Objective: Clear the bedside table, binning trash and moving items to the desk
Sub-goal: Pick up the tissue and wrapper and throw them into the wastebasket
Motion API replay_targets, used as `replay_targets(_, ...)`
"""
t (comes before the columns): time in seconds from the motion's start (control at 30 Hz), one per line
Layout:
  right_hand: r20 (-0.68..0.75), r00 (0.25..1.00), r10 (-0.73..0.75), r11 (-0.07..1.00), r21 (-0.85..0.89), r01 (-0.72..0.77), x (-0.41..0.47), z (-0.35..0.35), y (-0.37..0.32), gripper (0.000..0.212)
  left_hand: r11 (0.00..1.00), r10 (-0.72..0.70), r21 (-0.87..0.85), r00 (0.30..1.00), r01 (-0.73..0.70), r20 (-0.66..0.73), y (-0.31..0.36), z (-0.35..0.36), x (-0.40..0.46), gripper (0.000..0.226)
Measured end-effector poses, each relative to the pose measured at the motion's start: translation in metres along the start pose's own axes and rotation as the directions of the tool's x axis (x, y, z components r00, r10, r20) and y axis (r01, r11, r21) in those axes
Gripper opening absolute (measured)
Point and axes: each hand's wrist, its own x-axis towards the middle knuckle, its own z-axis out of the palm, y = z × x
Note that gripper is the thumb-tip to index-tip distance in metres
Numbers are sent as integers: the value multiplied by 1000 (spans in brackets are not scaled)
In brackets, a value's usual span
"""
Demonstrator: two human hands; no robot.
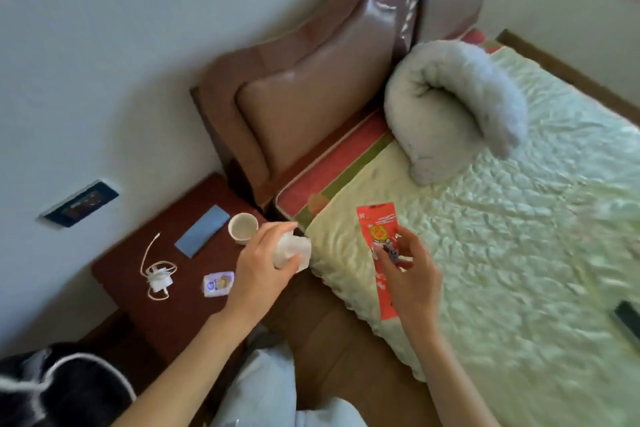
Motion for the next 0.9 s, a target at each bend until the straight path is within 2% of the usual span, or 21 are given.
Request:
replay_targets(0.1,-129,990,55,998,0,-55,-33,-70,36,42,995,95,-51,991,-91,92,60,30,-19,45)
replay_targets(0.23,-298,937,182,983,32,-180,-91,-163,83,42,974,209,-139,948,-180,238,137,77,-61,43)
replay_targets(0.4,-489,831,266,960,52,-276,-178,-263,132,41,921,380,-250,830,-298,408,215,142,-129,45)
replay_targets(0.6,-681,640,356,915,116,-386,-281,-352,175,38,800,597,-363,578,-477,556,298,217,-201,44)
replay_targets(0.9,-849,256,463,788,261,-558,-375,-434,227,36,643,728,-560,188,-523,660,408,340,-279,42)
